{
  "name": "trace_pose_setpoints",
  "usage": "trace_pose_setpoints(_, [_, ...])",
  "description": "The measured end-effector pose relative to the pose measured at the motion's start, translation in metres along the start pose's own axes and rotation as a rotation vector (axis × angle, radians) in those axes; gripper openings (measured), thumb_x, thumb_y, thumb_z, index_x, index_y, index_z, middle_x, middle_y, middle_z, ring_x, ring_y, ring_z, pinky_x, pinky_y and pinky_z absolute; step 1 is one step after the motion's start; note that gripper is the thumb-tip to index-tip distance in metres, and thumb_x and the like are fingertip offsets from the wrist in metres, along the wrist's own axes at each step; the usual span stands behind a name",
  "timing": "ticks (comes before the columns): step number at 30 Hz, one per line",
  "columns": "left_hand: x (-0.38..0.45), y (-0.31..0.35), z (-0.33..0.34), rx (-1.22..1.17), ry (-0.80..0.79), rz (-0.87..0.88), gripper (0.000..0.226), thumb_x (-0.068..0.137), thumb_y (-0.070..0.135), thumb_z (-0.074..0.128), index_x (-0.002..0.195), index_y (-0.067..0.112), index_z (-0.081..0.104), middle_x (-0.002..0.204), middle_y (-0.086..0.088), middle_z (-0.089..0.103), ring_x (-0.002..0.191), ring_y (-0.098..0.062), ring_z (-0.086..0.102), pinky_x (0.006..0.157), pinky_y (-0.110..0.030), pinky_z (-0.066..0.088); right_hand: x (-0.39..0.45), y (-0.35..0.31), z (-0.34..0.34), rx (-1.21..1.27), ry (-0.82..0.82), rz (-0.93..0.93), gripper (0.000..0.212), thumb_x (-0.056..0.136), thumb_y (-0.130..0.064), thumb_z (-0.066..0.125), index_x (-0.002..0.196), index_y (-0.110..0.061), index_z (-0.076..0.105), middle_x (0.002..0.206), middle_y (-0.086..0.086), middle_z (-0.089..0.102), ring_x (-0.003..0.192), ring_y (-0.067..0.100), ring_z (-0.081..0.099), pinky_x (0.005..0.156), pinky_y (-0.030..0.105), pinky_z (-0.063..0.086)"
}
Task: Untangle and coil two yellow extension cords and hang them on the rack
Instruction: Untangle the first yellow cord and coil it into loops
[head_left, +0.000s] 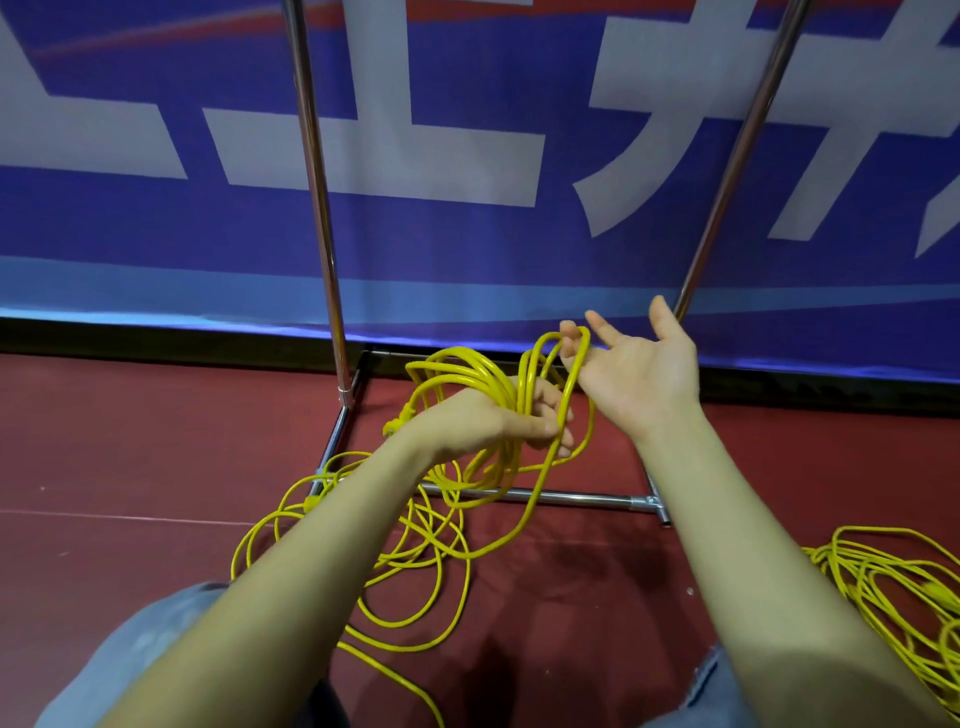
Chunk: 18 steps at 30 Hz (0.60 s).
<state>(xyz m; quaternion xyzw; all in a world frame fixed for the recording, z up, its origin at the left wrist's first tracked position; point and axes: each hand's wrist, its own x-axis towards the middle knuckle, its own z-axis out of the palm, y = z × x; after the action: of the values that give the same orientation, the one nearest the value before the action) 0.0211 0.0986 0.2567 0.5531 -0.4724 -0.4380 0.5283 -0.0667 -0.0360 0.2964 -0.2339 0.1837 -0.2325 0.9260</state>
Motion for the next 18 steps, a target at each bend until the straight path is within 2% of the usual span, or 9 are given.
trace_pose_setpoints(3, [0.003, 0.003, 0.001, -0.22, 0.133, 0.047, 0.012, 0.092, -0.006, 0.048, 0.092, 0.006, 0.052, 0.082, -0.009, 0.067, 0.079, -0.02, 0.07, 0.069, -0.022, 0.054, 0.004, 0.0, -0.007, -0.232, 0.032, -0.08, 0.041, 0.1, -0.038, 0.038, 0.12, -0.004, 0.043, 0.101, 0.02, 0.059, 0.088, 0.028, 0.062, 0.08, 0.035, 0.049])
trace_pose_setpoints(6, [0.007, 0.008, -0.005, -0.511, 0.334, 0.119, 0.016, 0.094, -0.004, 0.043, 0.092, 0.009, 0.051, 0.08, -0.004, 0.072, 0.079, -0.017, 0.071, 0.07, -0.023, 0.057, 0.003, 0.005, -0.017, -0.611, 0.061, -0.162, 0.022, 0.099, -0.022, 0.041, 0.1, -0.006, 0.056, 0.081, 0.01, 0.065, 0.073, 0.021, 0.063, 0.068, 0.026, 0.051])
trace_pose_setpoints(8, [0.008, 0.009, -0.013, -0.676, 0.458, 0.187, 0.017, 0.095, -0.003, 0.041, 0.091, 0.012, 0.049, 0.086, -0.006, 0.074, 0.081, -0.016, 0.072, 0.073, -0.024, 0.056, -0.002, 0.012, -0.022, -0.83, -0.024, -0.105, 0.022, 0.098, -0.017, 0.045, 0.089, -0.007, 0.063, 0.075, 0.006, 0.069, 0.074, 0.019, 0.064, 0.068, 0.023, 0.05])
trace_pose_setpoints(11, [0.006, 0.008, -0.024, -0.793, 0.579, 0.247, 0.015, 0.096, -0.001, 0.041, 0.092, 0.012, 0.047, 0.091, -0.007, 0.074, 0.086, -0.015, 0.071, 0.075, -0.025, 0.057, -0.006, 0.025, -0.024, -1.075, -0.192, -0.016, 0.018, 0.095, -0.015, 0.05, 0.09, -0.01, 0.067, 0.08, 0.0, 0.073, 0.077, 0.011, 0.065, 0.071, 0.018, 0.046])
trace_pose_setpoints(13, [0.004, 0.008, -0.027, -0.829, 0.6, 0.257, 0.014, 0.096, -0.001, 0.041, 0.093, 0.011, 0.047, 0.094, -0.009, 0.072, 0.086, -0.015, 0.071, 0.076, -0.026, 0.057, -0.007, 0.032, -0.023, -1.14, -0.255, 0.023, 0.013, 0.092, -0.011, 0.055, 0.092, -0.012, 0.068, 0.078, -0.001, 0.072, 0.073, 0.007, 0.065, 0.071, 0.018, 0.044])
trace_pose_setpoints(15, [0.003, 0.008, -0.029, -0.835, 0.589, 0.234, 0.014, 0.096, -0.001, 0.041, 0.098, 0.008, 0.052, 0.095, -0.012, 0.071, 0.084, -0.017, 0.072, 0.075, -0.026, 0.058, -0.008, 0.033, -0.021, -1.16, -0.262, 0.056, 0.011, 0.091, -0.009, 0.056, 0.089, -0.011, 0.067, 0.073, -0.001, 0.071, 0.069, 0.008, 0.067, 0.072, 0.022, 0.048])
trace_pose_setpoints(18, [-0.002, 0.008, -0.032, -0.739, 0.574, 0.132, 0.022, 0.094, -0.005, 0.04, 0.109, 0.003, 0.054, 0.096, -0.013, 0.072, 0.088, -0.02, 0.071, 0.076, -0.025, 0.058, -0.013, 0.029, -0.012, -1.057, -0.26, 0.036, 0.015, 0.096, -0.009, 0.046, 0.088, -0.009, 0.058, 0.068, 0.003, 0.07, 0.063, 0.015, 0.069, 0.062, 0.024, 0.054])
